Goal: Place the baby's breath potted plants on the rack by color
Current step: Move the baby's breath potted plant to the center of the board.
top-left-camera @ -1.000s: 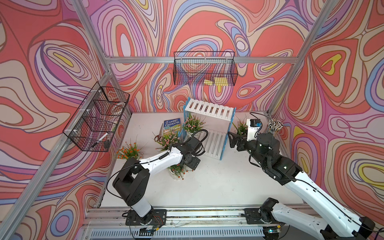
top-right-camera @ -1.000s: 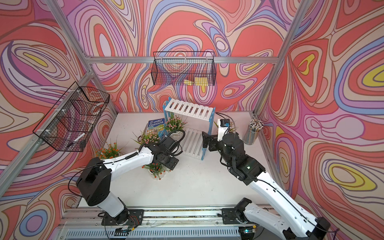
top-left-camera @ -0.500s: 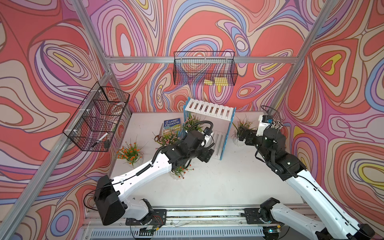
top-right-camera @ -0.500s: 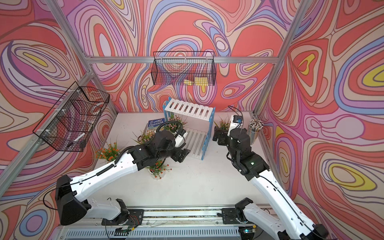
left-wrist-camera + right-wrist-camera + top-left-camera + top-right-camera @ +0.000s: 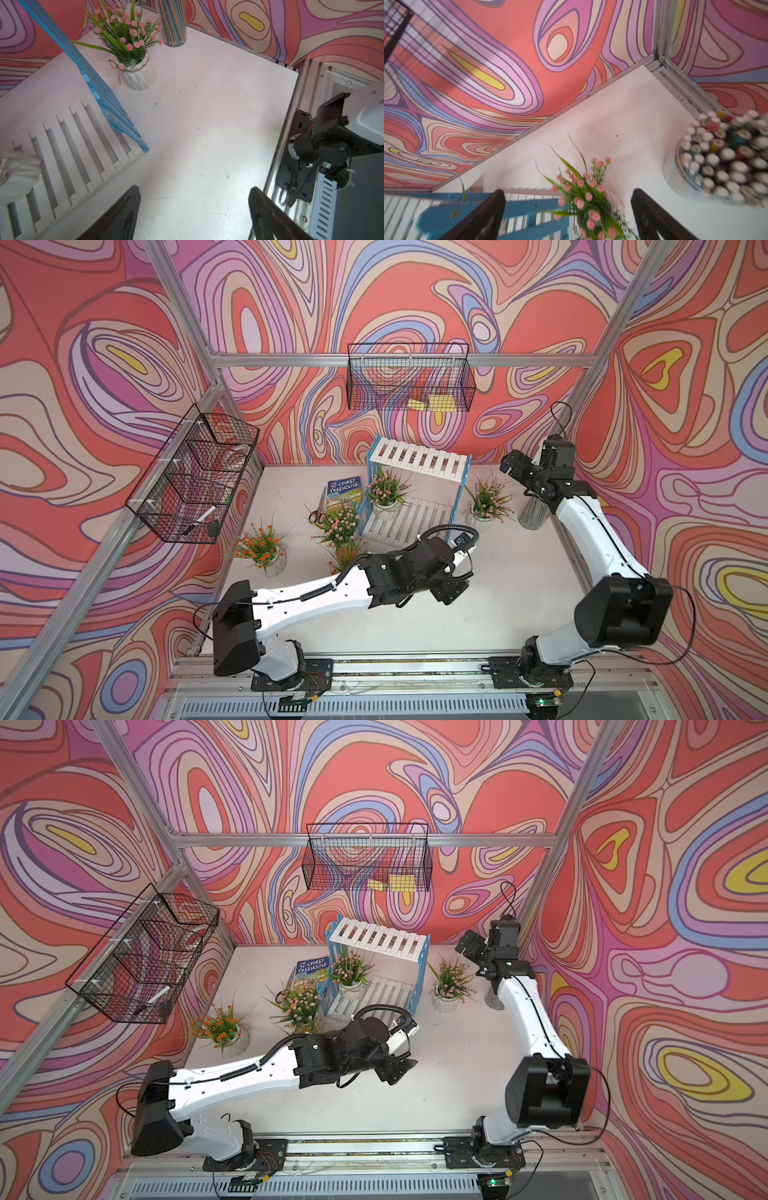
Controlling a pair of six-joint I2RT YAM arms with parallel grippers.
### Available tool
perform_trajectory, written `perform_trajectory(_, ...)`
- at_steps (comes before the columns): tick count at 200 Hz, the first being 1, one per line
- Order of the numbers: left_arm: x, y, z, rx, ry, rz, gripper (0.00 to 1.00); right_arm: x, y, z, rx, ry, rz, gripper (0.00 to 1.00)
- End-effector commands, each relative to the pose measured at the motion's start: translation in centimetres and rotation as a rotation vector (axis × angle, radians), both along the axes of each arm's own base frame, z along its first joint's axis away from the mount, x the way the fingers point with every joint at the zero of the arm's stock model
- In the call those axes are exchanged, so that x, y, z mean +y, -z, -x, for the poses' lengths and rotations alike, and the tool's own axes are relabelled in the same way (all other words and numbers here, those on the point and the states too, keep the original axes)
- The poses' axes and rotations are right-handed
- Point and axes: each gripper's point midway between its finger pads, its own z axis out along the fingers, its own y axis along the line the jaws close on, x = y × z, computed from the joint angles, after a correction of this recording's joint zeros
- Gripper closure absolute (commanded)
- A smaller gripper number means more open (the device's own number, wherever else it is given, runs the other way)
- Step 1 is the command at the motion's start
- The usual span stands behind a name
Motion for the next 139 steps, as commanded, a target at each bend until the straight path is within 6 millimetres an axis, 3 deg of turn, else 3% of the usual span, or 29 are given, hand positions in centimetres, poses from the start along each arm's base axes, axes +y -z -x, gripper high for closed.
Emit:
perform_trajectory(1, -1.8, -2.0, 0.5, -0.019, 0.012, 0.093, 0.17, 0.6, 0.6, -3.2, 0.004, -0.088, -0.044, 0.02)
perform_trajectory(29, -2.2, -1.9, 1.3, -0.014, 0.026, 0.111, 0.17, 0.4, 3.5, -7.2, 0.015, -0.144, -0.047, 0.02)
perform_trajectory(70, -2.9, -1.2, 2.1, 0.000, 0.030, 0.133, 0.17, 0.1, 8.6, -11.0, 0.084, -0.193, -0.098, 0.02)
perform_trajectory(105, -3.0, -1.1, 2.3, -0.001, 0.025, 0.134, 0.17, 1.1, 12.5, -11.6, 0.145, -0.236, -0.157, 0.02)
perform_trajectory(139, -2.9, -1.3, 2.3, -0.004, 0.024, 0.139, 0.18, 2.6, 16.4, -10.2, 0.224, -0.291, -0.229, 0.03)
